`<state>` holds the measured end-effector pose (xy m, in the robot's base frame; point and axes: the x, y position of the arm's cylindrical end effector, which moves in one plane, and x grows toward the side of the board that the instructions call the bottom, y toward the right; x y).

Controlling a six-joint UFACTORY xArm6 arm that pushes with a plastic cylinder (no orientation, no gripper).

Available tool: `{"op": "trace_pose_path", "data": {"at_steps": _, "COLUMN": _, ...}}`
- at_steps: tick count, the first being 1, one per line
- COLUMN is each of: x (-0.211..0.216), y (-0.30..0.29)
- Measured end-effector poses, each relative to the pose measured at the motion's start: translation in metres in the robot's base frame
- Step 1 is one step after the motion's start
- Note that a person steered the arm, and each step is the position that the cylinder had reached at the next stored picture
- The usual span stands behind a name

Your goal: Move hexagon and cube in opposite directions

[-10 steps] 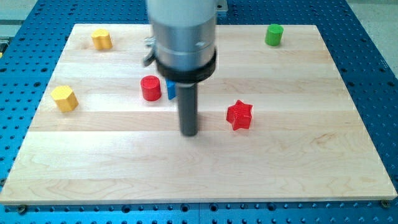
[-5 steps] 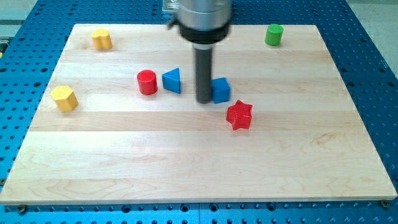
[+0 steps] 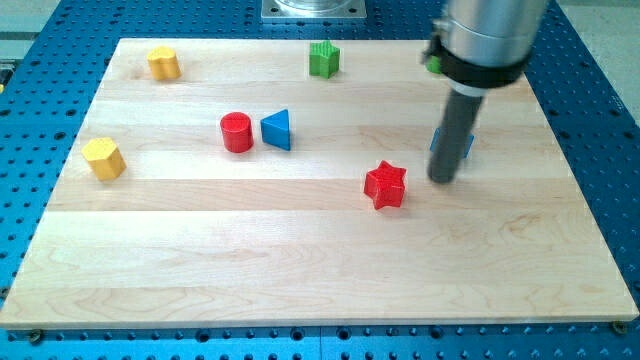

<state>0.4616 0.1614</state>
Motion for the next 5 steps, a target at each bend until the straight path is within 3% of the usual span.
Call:
{"op": "trace_pose_path", "data": {"at_steps": 1, "x": -0.006, "y": -0.018}}
{"op": "trace_pose_path", "data": {"at_steps": 2, "x": -0.052, "y": -0.028}}
{"op": "trace_pose_path", "data": {"at_steps": 3, "x": -0.058, "y": 0.031}}
{"op": "trace_pose_path", "data": {"at_steps": 4, "x": -0.042, "y": 0.029}}
{"op": "trace_pose_path", "data": {"at_steps": 5, "x": -0.029, "y": -0.063}}
